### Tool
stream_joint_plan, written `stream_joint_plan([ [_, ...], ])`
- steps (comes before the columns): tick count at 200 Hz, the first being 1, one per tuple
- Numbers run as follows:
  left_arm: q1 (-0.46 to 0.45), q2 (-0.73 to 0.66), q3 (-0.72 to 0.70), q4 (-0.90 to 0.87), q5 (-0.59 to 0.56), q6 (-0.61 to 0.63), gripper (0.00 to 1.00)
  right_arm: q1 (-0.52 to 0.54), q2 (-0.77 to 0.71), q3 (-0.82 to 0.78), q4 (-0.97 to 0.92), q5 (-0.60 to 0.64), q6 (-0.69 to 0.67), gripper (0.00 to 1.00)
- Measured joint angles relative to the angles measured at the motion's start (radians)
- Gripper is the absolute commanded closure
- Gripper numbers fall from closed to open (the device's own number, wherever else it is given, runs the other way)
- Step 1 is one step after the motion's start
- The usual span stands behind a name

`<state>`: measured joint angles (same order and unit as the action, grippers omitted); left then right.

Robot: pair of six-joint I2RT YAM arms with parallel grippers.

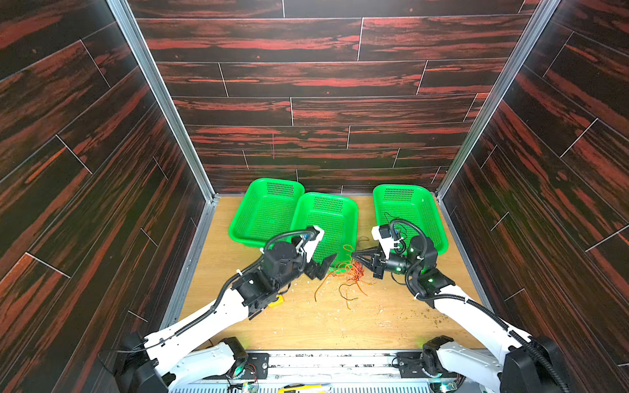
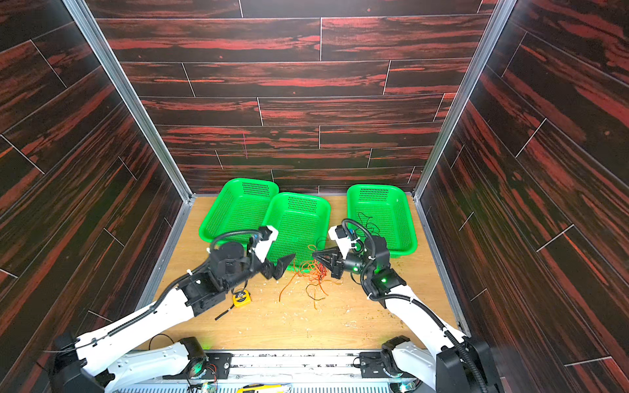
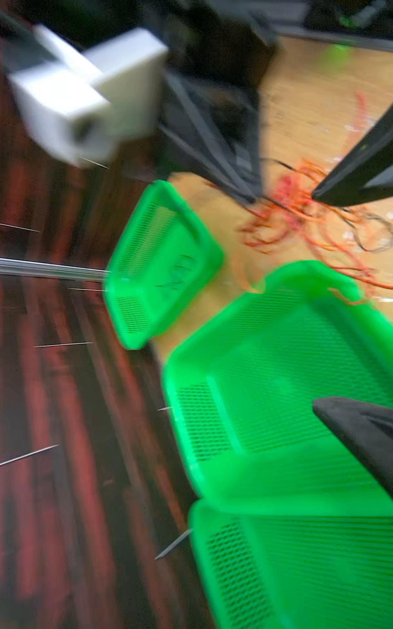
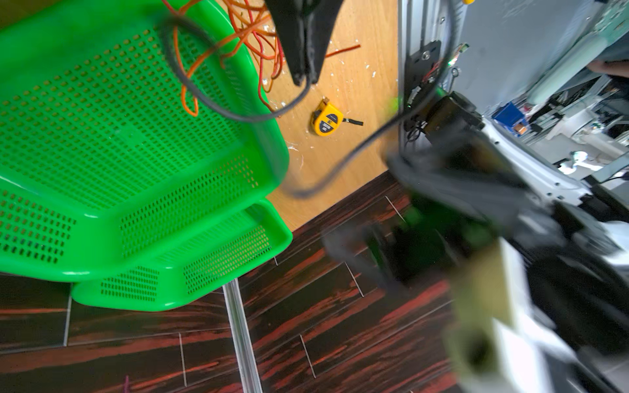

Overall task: Untangle and sort cables by color
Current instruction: Untie the cable.

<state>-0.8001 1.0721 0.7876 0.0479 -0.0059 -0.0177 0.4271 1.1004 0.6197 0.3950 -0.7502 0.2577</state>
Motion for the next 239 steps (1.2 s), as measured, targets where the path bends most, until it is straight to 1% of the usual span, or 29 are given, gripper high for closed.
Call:
stream_joint_plan([
  [13,0.0,0.006,-0.024,-0.011,0.021,0.008,0.17,0.0,0.0,0.019,-0.015,-0.015,0.0,1.0],
  [41,0.0,0.06,-0.026,0.006,0.068,0.042,0.2,0.0,0.0,0.045,-0.06,-0.047,-0.007,1.0],
  [82,0.0,0.189,0.006,0.013,0.179,0.093,0.2,0.0,0.0,0.062,-0.13,-0.072,-0.026,1.0],
  [108,0.0,0.251,0.023,0.06,0.229,0.093,0.19,0.004,0.003,0.063,-0.147,-0.08,-0.027,1.0],
  [124,0.0,0.275,0.023,0.097,0.243,0.085,0.22,0.01,0.011,0.065,-0.15,-0.084,-0.026,1.0],
  [135,-0.001,0.29,0.023,0.124,0.246,0.081,0.28,0.013,0.016,0.065,-0.149,-0.085,-0.025,1.0],
  [148,-0.002,0.306,0.023,0.155,0.249,0.074,0.43,0.014,0.016,0.062,-0.137,-0.085,-0.018,1.0],
  [155,-0.002,0.314,0.023,0.168,0.251,0.072,0.54,0.014,0.016,0.059,-0.127,-0.084,-0.013,1.0],
  [161,-0.002,0.319,0.023,0.18,0.253,0.07,0.61,0.015,0.016,0.057,-0.122,-0.084,-0.01,1.0],
  [175,-0.002,0.328,0.023,0.196,0.254,0.068,0.7,0.016,0.016,0.055,-0.112,-0.079,-0.004,1.0],
  [191,-0.003,0.334,0.023,0.212,0.257,0.063,0.92,0.016,0.016,0.055,-0.098,-0.072,-0.002,1.0],
  [198,-0.003,0.336,0.023,0.213,0.26,0.057,1.0,0.016,0.016,0.055,-0.094,-0.067,0.001,1.0],
  [202,-0.003,0.336,0.023,0.213,0.26,0.074,1.0,0.016,0.016,0.055,-0.09,-0.064,0.003,1.0],
  [239,-0.003,0.355,0.053,0.127,0.269,0.084,1.0,-0.005,-0.016,0.055,-0.069,0.003,0.038,1.0],
])
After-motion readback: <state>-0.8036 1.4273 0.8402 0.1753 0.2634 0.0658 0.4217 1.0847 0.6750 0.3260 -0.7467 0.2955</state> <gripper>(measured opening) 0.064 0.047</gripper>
